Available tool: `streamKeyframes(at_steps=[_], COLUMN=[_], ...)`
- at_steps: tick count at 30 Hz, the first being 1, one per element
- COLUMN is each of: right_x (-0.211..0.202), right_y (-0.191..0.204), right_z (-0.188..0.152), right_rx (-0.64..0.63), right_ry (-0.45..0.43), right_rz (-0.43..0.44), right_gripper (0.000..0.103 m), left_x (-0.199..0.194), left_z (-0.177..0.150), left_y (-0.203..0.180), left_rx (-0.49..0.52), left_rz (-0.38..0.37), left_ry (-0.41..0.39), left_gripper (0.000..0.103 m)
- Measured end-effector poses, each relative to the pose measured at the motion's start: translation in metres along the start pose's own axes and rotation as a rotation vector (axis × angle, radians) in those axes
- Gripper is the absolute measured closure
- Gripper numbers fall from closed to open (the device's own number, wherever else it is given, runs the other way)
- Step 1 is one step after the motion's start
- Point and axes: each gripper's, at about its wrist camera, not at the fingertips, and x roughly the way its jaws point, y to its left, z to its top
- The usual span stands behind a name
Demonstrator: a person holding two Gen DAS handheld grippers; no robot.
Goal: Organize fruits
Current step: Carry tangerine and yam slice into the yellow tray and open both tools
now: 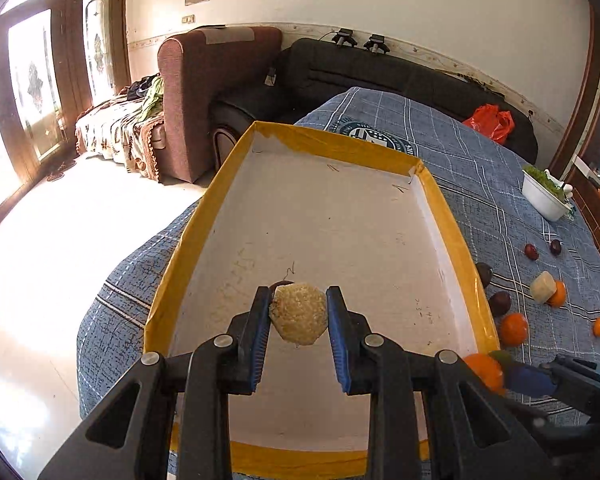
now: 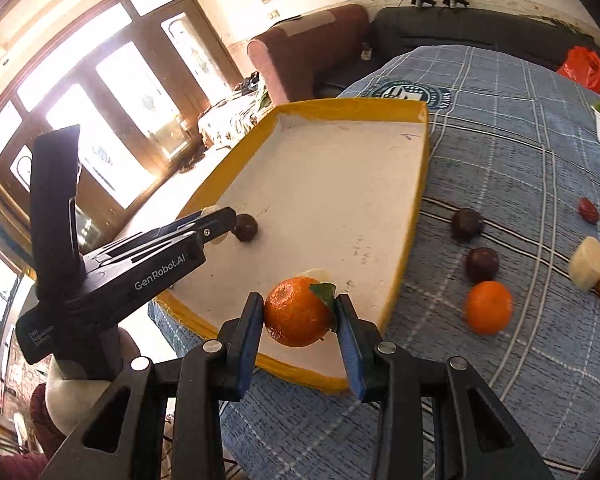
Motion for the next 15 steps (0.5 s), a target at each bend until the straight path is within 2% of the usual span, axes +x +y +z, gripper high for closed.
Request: streamKeyframes(at_steps=[3,8,10,12,14,15], right_x=[0.020,0.031,0.035,0.038,0.038,0.036], right_y=[0.008,0.024,0.027,0.027,0.027,0.025], right_z=[0.000,0.001,0.003,0.006,0.008,0.008], right_rx=[-0.008,-0.039,-0.052,-0.054,-0.044,-0.039], right_ry=[0.037,0.045,0.041,0.036,0.031,0.027], right_rz=[0.010,0.035,0.040,0.044,0.051,0.049], right_gripper=[0.062,0.062,0.061,0.061,0.061,0.057], left_x=[0.002,-0.001,-0.006,-0.010,-0.016,-0.019], left_z=[-0.001,-0.001,-0.001,0.001,0.002,0.003], left_y=[0.004,0.013,0.015,0.016,0.019,0.021], left_rx=[-0.003,-0.026,-0.031,-0.037,-0.048,-0.055], left_rz=[0.014,0.030,0.042,0.053,0.058,0.057], left_ry=[-0.004,-0.016,-0.026,-0.041,-0.056,-0.061], left_gripper=[0.076,0.074,0.063,0.043,0.038,0.035])
